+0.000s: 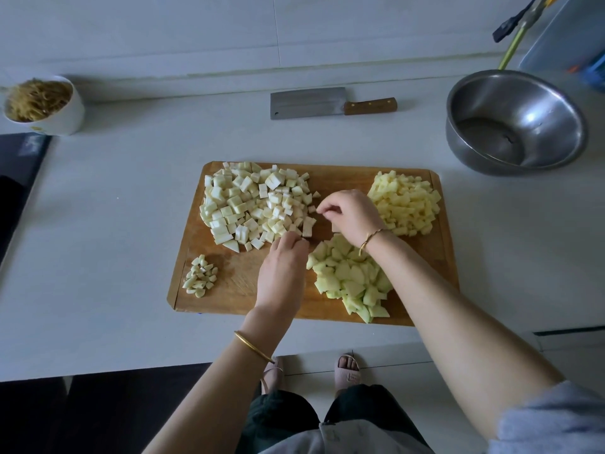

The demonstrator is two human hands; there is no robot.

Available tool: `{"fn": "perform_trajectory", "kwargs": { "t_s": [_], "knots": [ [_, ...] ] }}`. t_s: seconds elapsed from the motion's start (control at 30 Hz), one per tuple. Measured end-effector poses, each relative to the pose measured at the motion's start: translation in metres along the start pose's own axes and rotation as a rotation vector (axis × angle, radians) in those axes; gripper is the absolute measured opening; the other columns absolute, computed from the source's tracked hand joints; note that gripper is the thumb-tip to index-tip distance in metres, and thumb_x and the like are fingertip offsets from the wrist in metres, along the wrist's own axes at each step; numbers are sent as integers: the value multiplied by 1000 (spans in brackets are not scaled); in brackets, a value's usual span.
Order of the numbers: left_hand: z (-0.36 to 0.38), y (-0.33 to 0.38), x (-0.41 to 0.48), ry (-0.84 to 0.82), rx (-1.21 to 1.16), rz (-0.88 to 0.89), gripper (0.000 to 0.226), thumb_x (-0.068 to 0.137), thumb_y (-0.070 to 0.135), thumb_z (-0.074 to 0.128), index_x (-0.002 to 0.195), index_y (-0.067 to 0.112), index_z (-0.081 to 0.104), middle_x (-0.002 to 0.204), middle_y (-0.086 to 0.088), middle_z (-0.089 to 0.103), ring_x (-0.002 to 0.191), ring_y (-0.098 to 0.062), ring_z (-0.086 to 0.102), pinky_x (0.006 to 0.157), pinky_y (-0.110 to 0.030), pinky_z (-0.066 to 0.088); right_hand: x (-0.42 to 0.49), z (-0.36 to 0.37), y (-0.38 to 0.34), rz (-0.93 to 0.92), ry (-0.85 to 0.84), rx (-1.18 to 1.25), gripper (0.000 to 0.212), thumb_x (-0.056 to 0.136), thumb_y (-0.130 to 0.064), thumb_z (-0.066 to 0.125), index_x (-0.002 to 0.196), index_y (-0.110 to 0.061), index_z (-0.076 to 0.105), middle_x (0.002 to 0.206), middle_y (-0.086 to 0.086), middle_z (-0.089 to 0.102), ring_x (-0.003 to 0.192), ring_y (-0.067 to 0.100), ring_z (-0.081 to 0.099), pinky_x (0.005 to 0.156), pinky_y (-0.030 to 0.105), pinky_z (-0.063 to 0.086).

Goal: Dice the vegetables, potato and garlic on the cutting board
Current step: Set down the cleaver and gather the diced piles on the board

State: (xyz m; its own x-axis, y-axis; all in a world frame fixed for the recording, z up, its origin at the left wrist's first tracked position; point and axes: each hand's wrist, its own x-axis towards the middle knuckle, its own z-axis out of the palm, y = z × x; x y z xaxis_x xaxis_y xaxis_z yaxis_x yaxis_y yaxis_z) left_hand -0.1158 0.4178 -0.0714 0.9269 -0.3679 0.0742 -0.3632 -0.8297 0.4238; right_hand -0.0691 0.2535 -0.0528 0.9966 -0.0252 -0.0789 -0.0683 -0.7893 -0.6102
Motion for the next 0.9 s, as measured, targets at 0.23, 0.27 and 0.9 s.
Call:
{"fn": "perform_trajectory", "kwargs": {
  "t_s": [0.23,0.27,0.9],
  "knots": [
    [0,13,-4,-16,-85,-110,24,82,-10,57,102,2,65,96,-11,53,80,-28,54,56,-41,51,-13,-10,16,35,-164,-106,54,89,16,36,119,-17,67,131,-1,59,121,18,54,100,30,45],
    [2,15,-3,-37,-78,-111,28,84,-10,55,108,3,63,98,-10,51,83,-27,52,59,-40,51,-15,-9,17,22,-168,-117,55,88,17,36,118,-17,68,132,-1,59,123,17,52,100,28,43],
    [5,21,3,-72,-156,-149,36,91,-7,46,123,1,59,114,-12,51,100,-28,52,81,-37,50,-25,-18,24,13,-177,-52,42,93,5,43,116,-20,68,117,-1,67,102,16,64,87,30,52]
  ]
}}
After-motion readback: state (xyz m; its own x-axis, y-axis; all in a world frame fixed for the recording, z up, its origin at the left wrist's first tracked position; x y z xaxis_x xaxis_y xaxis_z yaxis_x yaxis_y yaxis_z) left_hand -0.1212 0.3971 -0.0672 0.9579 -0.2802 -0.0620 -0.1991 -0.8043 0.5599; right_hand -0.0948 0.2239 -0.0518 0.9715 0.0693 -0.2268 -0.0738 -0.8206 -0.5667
